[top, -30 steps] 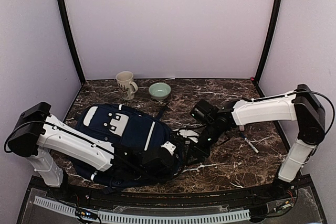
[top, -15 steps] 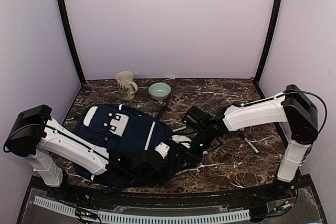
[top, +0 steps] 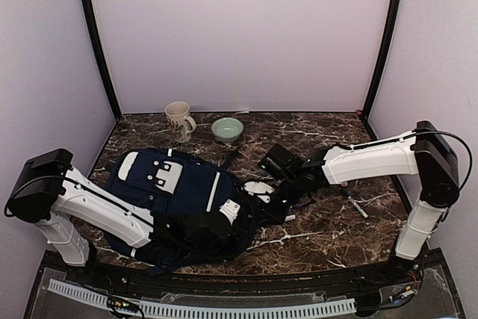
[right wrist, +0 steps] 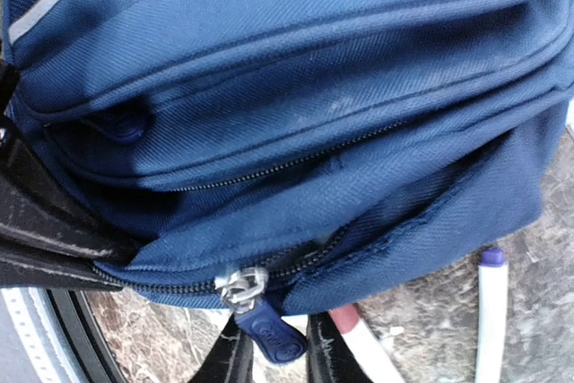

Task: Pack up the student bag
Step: Grab the largest pocket of the student bag, then zip the student bag into the largest pocket of the bag.

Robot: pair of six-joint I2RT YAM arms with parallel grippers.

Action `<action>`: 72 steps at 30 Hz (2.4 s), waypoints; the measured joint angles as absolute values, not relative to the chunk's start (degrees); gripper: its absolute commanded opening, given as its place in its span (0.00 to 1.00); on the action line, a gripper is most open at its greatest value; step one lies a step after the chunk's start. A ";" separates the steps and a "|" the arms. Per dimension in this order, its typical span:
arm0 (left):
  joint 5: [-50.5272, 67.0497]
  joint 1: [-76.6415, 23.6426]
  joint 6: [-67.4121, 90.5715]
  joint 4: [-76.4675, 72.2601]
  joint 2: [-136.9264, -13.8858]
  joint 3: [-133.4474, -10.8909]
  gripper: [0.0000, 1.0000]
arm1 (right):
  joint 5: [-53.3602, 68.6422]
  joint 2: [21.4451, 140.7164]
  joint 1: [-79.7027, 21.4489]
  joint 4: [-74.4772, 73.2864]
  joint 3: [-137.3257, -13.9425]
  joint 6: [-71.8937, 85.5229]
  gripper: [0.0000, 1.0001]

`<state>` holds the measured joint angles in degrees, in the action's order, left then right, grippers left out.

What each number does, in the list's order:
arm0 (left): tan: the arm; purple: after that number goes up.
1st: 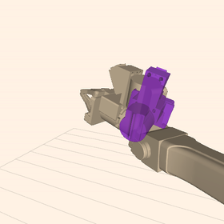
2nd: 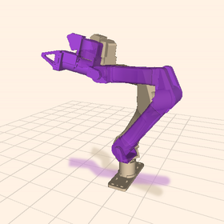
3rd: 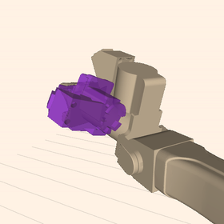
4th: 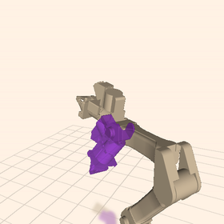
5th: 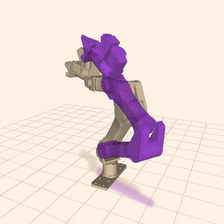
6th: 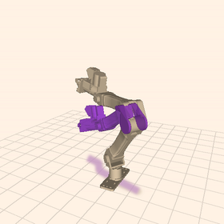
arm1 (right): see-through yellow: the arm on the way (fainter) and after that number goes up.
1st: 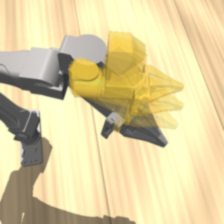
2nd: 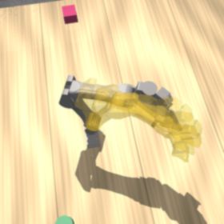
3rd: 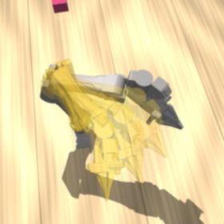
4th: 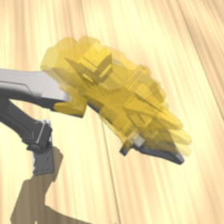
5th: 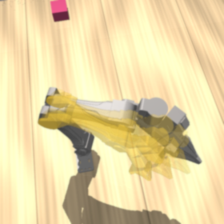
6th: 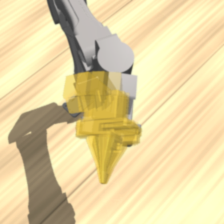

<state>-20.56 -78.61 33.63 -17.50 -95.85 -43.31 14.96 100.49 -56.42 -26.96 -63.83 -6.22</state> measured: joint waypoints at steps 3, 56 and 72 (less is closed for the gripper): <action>-20.53 -78.61 33.58 -17.45 -95.72 -43.31 0.02 | 13.78 99.53 -56.42 -26.55 -63.83 -6.33 0.13; -31.05 -90.76 53.52 16.03 -87.35 -44.95 0.00 | 27.40 113.62 -49.87 -40.82 -81.21 -23.57 0.00; -31.99 -94.45 58.57 26.35 -84.77 -45.04 0.21 | 22.39 112.60 -55.88 -52.42 -88.36 -31.66 0.00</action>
